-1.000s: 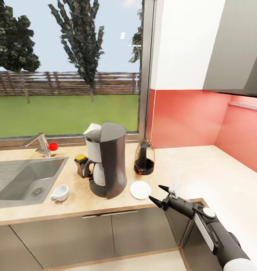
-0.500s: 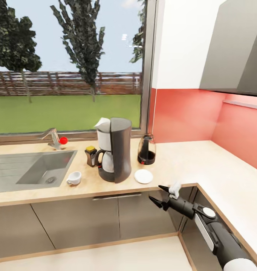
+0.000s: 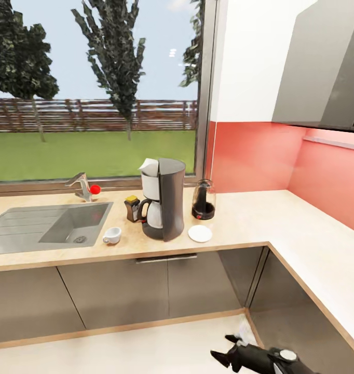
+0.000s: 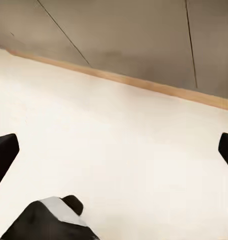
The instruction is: Set up a coffee station on the kitchen countertop: keep the coffee maker on the countertop, move the bottle of coffee from the kitchen shelf to the counter next to the coffee maker, place a paper coffee filter on top of the coffee maker, put the saucer next to the coffee maker with the coffee cup on the saucer, and place the electric kettle next to the coffee maker.
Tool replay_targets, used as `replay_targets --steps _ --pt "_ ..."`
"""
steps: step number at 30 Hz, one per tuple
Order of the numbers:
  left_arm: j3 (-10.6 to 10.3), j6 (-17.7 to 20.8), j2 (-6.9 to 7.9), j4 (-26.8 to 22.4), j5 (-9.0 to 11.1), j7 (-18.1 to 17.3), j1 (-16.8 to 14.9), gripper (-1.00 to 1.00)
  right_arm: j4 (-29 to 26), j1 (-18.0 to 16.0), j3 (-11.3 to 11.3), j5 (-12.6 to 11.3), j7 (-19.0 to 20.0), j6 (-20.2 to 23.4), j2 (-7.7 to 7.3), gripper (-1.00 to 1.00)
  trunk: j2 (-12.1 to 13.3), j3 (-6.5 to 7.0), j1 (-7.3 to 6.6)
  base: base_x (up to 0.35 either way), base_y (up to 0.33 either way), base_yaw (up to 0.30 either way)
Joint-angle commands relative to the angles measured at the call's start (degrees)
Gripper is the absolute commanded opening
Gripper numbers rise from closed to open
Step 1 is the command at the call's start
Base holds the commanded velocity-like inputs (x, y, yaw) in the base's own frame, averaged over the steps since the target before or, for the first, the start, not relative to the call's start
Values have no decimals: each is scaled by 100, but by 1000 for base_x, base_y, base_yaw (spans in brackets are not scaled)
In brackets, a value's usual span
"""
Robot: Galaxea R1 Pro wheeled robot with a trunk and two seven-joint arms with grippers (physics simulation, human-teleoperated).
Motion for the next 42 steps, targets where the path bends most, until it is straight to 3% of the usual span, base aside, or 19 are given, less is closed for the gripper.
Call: replay_targets --steps 1,3,4,6,8,9,11,12,13,15,21,42 --pt "-51 33 4 -61 48 22 0 100 692 -2 32 69 -167 -137 -3 100 -12 -14 3 -2 1 0" --pt "-64 -84 19 -198 29 22 0 100 1310 2 32 132 -1020 -296 3 100 -12 -14 3 -1 0 0" --pt "-67 -243 24 -242 21 18 -5 100 1428 6 34 146 -1582 -323 5 100 -12 -14 3 0 0 0" --pt "-69 -461 33 -269 15 11 -10 100 1505 32 32 150 -2331 -304 6 100 -12 -14 3 0 0 0" --pt "-73 -564 40 -279 12 8 -14 100 1528 112 32 148 -2864 -207 6 100 -12 -14 3 0 0 0" --pt "-75 -603 44 -282 9 7 -15 100 1537 169 32 144 -3148 -49 7 100 -12 -14 3 0 0 0" --pt "-79 -655 60 -286 5 5 -17 100 1547 284 30 128 -3548 696 70 100 -12 -14 3 0 0 0" --pt "-82 -668 67 -287 -1 3 -17 100 1549 322 27 124 -3623 1095 166 100 -12 -14 3 0 0 0" --pt "-86 -695 76 -288 -23 1 -18 100 1551 395 24 120 -3704 1788 367 100 -12 -14 3 0 0 -14" --pt "-87 -719 75 -286 -107 3 -16 100 1552 494 23 118 -3751 2430 577 100 -12 -14 3 0 0 -103" --pt "-80 -733 86 -272 -145 12 3 100 1553 516 24 130 -3749 2573 723 100 -12 -14 3 0 0 -135" --pt "-54 -734 65 -253 -124 22 17 100 1553 516 31 127 -3818 2575 667 100 -12 -26 3 0 0 41"
